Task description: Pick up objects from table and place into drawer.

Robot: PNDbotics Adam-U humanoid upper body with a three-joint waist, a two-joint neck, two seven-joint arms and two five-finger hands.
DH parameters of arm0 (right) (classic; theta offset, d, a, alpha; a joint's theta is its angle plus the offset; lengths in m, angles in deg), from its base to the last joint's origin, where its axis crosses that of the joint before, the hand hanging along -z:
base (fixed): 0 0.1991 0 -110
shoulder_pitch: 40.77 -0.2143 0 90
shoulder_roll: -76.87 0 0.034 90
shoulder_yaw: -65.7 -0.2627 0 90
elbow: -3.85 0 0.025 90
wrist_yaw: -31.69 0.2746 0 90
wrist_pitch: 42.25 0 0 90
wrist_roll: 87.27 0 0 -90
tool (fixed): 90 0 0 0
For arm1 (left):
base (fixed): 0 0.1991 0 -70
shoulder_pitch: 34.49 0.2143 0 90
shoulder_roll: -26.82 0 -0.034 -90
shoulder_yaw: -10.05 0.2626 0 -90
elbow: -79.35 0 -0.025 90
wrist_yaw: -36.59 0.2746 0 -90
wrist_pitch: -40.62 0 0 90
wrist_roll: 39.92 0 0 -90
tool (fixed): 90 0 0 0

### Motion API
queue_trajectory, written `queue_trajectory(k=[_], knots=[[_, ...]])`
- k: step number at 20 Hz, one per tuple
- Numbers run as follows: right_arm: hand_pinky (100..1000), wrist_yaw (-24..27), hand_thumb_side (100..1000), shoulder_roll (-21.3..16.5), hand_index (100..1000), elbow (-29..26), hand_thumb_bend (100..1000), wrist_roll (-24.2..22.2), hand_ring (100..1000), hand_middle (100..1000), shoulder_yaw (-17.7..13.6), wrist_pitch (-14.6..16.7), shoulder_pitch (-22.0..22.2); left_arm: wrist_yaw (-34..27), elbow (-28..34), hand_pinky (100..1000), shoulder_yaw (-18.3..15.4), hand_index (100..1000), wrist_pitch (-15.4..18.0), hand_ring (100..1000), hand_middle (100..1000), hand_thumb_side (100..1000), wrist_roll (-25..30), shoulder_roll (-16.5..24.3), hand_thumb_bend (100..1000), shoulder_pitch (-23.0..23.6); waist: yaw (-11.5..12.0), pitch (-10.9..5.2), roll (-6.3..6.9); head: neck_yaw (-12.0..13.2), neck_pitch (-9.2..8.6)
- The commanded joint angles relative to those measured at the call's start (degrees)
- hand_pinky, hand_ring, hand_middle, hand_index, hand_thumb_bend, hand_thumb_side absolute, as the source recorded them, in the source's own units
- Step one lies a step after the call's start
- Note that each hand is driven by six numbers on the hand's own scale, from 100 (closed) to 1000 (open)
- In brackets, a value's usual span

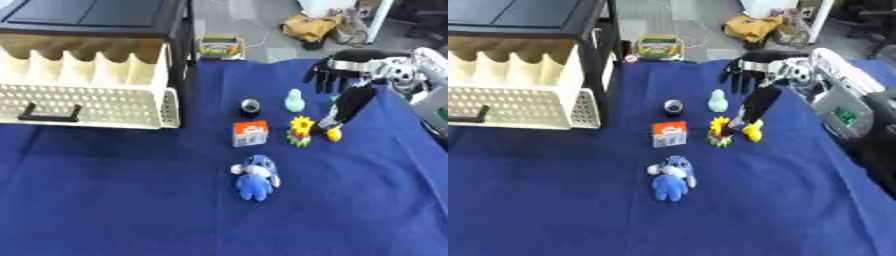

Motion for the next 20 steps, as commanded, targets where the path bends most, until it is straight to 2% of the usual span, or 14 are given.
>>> queue_trajectory(k=[1,7,12,20], knots=[[637,-0.3,283,-0.7,863,0.2,688,-0.3,694,638,-0.2,0.4,-0.9,-0.2,0.7,100,-0.6,791,-0.1,100,100,1000,0.2,0.5,278,-0.5,0.1,-0.74,0.02,-0.3,-0.50],[638,-1.1,276,0.2,867,1.3,680,-0.4,701,664,0.4,0.6,-0.8,-0.3,0.7,100,-0.6,777,-0.2,100,100,1000,0.3,0.3,271,-0.5,0.3,-0.46,-0.06,-0.3,-0.57],[644,-1.9,272,1.1,882,2.9,671,-0.3,723,733,0.4,1.1,-0.1,-0.5,0.7,100,-0.6,767,-0.2,100,100,1000,0.5,0.1,267,-0.4,0.5,-0.32,-0.06,-0.3,-0.68],[645,-2.1,275,2.2,872,4.4,656,0.5,738,715,0.1,1.2,0.9,-0.7,0.7,100,-0.8,759,-0.3,100,100,1000,0.5,-0.2,256,-0.3,0.6,-0.03,0.07,-0.4,-1.00]])
